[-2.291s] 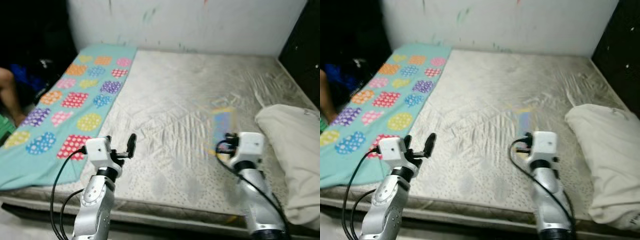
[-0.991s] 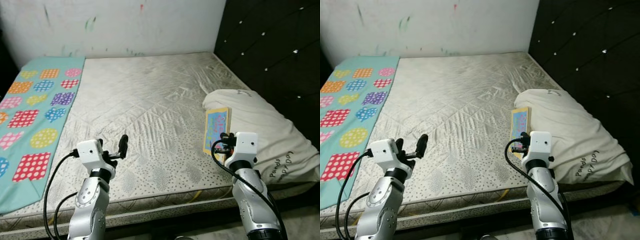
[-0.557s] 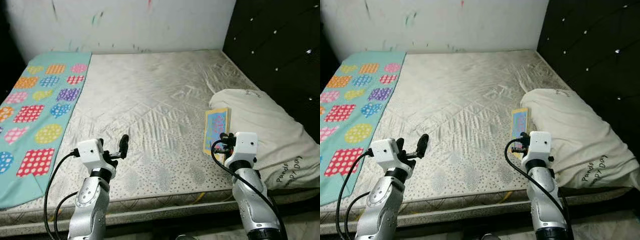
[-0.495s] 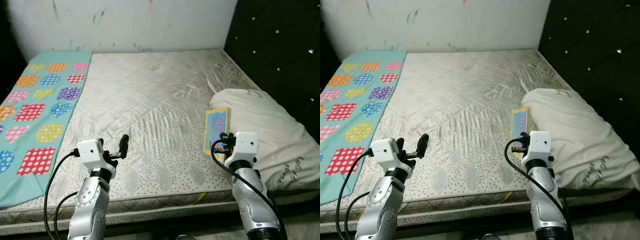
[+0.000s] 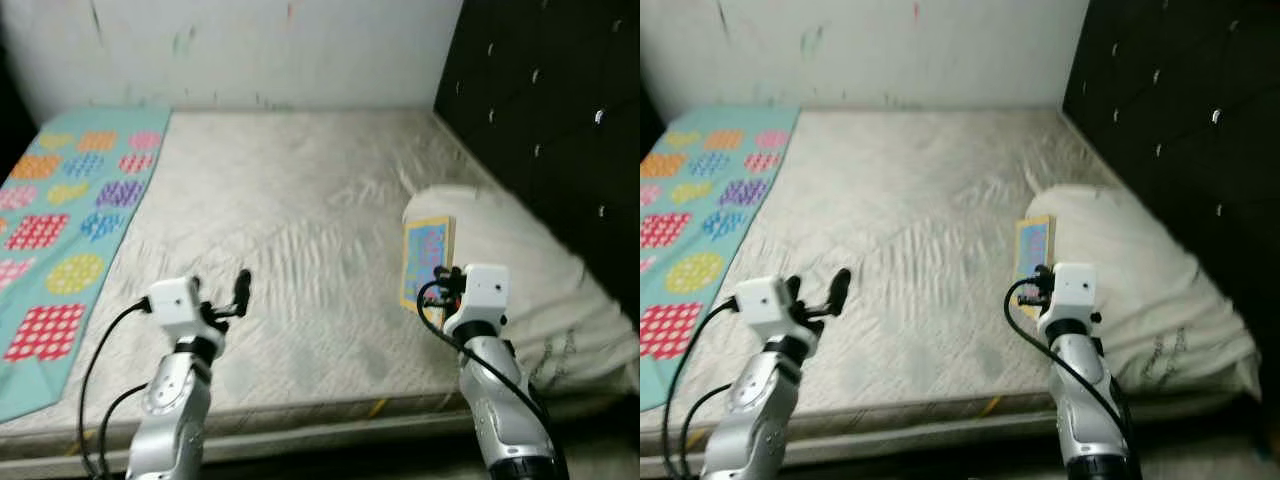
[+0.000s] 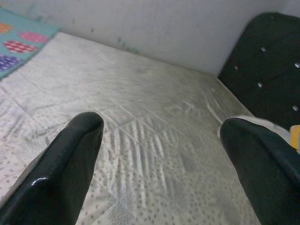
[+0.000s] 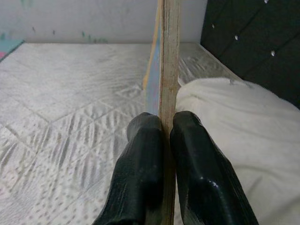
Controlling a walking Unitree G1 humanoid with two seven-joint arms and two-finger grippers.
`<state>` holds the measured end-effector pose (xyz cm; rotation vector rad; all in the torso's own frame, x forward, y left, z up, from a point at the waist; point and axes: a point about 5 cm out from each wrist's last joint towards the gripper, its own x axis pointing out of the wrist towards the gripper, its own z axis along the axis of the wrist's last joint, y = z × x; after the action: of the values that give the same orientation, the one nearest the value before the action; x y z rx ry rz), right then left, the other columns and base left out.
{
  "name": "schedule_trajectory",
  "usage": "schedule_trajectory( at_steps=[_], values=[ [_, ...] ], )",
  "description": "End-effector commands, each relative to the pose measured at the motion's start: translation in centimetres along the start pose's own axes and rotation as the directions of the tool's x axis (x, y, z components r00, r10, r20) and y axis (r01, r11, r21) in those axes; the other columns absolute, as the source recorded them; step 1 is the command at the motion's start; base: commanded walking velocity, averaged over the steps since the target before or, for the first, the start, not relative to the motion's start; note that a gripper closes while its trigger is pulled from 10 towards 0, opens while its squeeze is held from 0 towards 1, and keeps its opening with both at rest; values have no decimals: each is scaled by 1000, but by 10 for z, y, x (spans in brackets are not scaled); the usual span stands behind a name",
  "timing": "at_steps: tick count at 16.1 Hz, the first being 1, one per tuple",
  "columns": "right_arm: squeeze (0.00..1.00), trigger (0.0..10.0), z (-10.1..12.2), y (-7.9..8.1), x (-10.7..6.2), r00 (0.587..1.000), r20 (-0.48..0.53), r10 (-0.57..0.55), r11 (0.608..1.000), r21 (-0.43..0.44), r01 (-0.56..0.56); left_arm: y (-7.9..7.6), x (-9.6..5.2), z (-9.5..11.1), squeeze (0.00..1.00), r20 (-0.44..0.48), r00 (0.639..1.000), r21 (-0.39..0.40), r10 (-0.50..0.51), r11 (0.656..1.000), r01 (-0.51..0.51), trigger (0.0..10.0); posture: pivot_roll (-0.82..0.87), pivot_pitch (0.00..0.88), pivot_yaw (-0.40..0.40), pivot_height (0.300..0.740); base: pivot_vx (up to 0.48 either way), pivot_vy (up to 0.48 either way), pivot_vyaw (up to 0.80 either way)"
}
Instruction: Clean up the room
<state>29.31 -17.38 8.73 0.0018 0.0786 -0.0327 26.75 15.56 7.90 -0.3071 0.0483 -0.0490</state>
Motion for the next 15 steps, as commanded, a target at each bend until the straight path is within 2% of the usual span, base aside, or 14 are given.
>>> schedule_trajectory(
  at_steps=[1, 6, 8, 15],
  values=[
    [0, 10000, 9, -5, 3, 999, 44, -14, 1000, -14, 15, -6, 1, 0, 0, -1, 1000, 2, -14, 1000, 14, 10000, -142, 0, -4, 740, 0, -296, 0],
    [0, 10000, 8, -5, 2, 999, 42, -15, 1000, -17, 16, -6, 2, -1, 0, -1, 1000, 3, -12, 1000, 12, 10000, -142, 0, -5, 740, 0, -319, 0],
    [0, 10000, 8, -6, 2, 999, 42, -15, 1000, -18, 16, -6, 2, 0, 0, 8, 1000, -17, -7, 1000, 7, 10000, -142, 0, -5, 740, 0, 0, 0],
    [0, 10000, 8, -6, 3, 999, 43, -14, 1000, -20, 15, -6, 2, 0, 0, 7, 1000, -9, -4, 1000, 4, 10000, -142, 0, -8, 740, 0, 0, 0]
  ],
)
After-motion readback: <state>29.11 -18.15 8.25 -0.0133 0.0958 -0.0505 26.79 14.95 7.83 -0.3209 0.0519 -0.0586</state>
